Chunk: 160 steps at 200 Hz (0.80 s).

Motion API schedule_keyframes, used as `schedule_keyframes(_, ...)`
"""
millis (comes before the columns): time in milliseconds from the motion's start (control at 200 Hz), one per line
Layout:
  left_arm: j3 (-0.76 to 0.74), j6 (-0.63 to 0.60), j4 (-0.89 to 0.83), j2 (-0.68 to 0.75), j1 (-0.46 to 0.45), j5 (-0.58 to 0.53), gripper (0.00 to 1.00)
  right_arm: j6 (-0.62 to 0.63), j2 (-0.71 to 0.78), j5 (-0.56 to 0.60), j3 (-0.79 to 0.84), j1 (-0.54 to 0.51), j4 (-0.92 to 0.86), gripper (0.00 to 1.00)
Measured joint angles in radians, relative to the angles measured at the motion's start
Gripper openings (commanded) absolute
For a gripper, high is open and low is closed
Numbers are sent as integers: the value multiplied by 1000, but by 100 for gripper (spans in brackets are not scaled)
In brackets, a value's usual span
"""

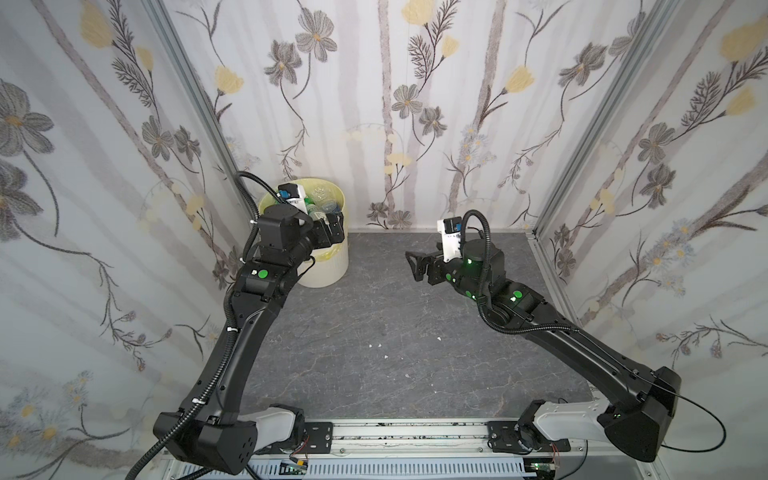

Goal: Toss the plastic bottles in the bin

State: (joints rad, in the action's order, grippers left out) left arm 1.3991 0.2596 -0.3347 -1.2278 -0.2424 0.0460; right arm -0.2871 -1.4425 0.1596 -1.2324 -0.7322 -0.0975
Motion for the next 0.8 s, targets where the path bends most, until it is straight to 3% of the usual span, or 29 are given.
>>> schedule_keyframes(225, -347, -77, 193, 100, 0, -141, 100, 6, 77, 121, 138, 119, 21, 100)
schedule_keyframes(375, -489, -105, 282, 95, 5, -255, 100, 12, 77, 244, 220, 192, 26, 100)
schedule_keyframes(610, -713, -154, 482, 25, 38, -421, 100, 12, 85, 402, 358, 328, 71, 100)
schedule_keyframes(799, -851, -147, 797, -104, 109, -495, 100, 22, 156, 441, 536, 419, 208, 100)
